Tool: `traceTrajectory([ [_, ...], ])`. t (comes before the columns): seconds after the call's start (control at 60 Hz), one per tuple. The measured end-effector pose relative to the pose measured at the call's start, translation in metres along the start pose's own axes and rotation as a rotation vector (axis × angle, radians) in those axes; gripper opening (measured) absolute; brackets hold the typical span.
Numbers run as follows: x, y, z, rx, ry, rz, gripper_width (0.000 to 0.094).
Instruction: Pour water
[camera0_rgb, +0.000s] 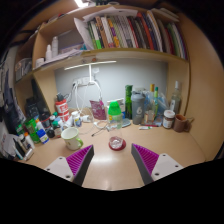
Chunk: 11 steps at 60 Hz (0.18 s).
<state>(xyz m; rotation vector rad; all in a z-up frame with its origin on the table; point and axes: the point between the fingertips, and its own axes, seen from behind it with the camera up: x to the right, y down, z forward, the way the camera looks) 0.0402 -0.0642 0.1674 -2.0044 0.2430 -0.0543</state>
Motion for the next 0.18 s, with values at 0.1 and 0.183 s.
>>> traceTrajectory([
  [0.1,-0.014,0.0,-0.066,0.0,0.021,-0.026,0.0841],
  [0.183,-0.034,0.0,-0.119,0.007,0.002,-0.032,0.0839],
])
